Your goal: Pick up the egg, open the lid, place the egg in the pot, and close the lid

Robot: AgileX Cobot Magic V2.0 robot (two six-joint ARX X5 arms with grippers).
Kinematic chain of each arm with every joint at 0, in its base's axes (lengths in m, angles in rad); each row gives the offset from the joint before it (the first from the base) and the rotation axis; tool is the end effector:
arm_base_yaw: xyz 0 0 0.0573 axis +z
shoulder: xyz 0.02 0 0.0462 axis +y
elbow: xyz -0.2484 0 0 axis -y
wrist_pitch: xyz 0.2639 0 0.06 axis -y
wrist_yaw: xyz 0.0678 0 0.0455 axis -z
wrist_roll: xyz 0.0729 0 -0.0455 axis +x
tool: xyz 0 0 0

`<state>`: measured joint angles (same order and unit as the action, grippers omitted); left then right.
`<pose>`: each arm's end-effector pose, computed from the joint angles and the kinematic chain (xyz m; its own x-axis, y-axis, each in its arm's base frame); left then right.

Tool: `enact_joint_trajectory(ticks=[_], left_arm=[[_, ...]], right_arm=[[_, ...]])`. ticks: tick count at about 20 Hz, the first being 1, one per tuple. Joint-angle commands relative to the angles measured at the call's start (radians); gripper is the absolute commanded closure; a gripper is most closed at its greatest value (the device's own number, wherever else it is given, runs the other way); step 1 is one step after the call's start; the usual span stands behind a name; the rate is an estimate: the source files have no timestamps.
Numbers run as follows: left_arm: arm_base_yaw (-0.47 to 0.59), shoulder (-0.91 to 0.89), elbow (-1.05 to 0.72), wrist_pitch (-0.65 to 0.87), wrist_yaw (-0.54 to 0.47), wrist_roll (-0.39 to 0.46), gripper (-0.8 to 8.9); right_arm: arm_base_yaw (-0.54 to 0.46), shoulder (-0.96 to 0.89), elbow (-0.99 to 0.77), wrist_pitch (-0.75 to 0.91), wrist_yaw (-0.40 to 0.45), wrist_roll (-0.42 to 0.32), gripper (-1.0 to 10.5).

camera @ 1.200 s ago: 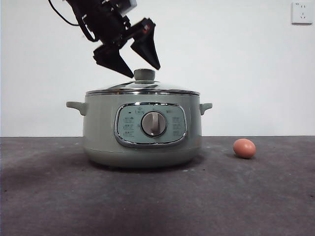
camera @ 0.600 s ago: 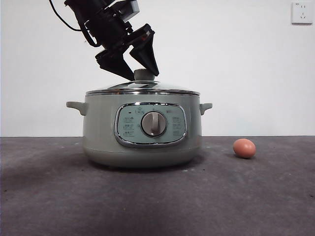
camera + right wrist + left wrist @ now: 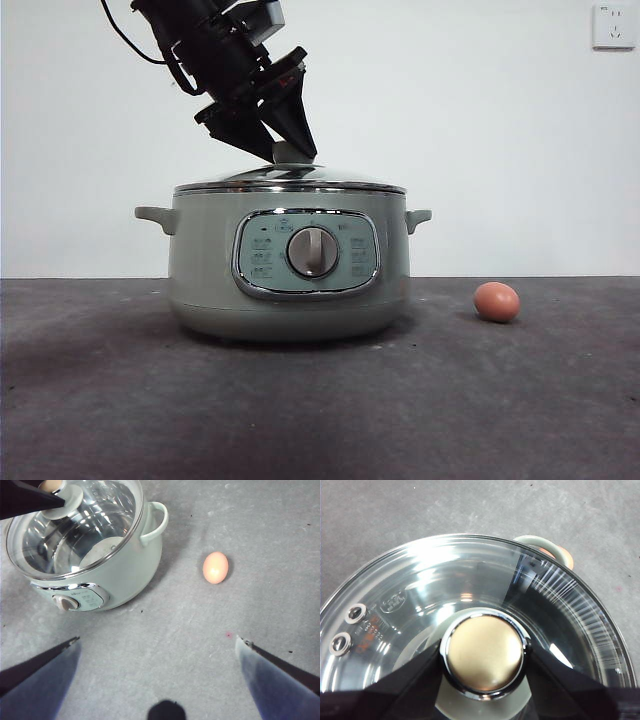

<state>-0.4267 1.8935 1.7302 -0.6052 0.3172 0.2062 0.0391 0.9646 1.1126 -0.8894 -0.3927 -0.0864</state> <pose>0.4161 -0.2142 0.2601 0.4928 -0.5666 -0.6604 0.7143 0.6969 -0.0650 0.2291 0.0369 0.3146 0.6659 0.4090 -0.6239 -0.3752 0.9065 0.1938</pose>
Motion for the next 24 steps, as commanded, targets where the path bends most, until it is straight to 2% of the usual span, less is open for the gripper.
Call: enact_joint_trajectory(ticks=[1,4,7,16,20,24], left_arm=[[0.0,0.006,0.001,-0.002,0.005,-0.019,8.22],[0.003,0.002,0.014,0.0,0.009,-0.019,8.22],[0.005,-0.01,0.045,-0.01,0.056,-0.023,8.22],[0.026,-0.079,0.267,-0.145,0.055,-0.023,8.21],[0.109,-0.221,0.284,-0.181,0.048,-0.023,8.21],[0.239,-0.359,0.284,-0.293,0.048,-0.021,8.21]], right_arm=[[0.001,0.002,0.005,0.006,0.0,0.008,3.5],[0.001,0.002,0.005,0.006,0.0,0.007,3.5],[0.001,0.002,0.005,0.006,0.0,0.008,3.5],[0.001,0.041,0.005,0.031,0.001,0.008,3.5],[0.001,0.142,0.005,0.154,0.031,0.034,3.5],[0.001,0.317,0.005,0.331,0.037,0.061,3.5]])
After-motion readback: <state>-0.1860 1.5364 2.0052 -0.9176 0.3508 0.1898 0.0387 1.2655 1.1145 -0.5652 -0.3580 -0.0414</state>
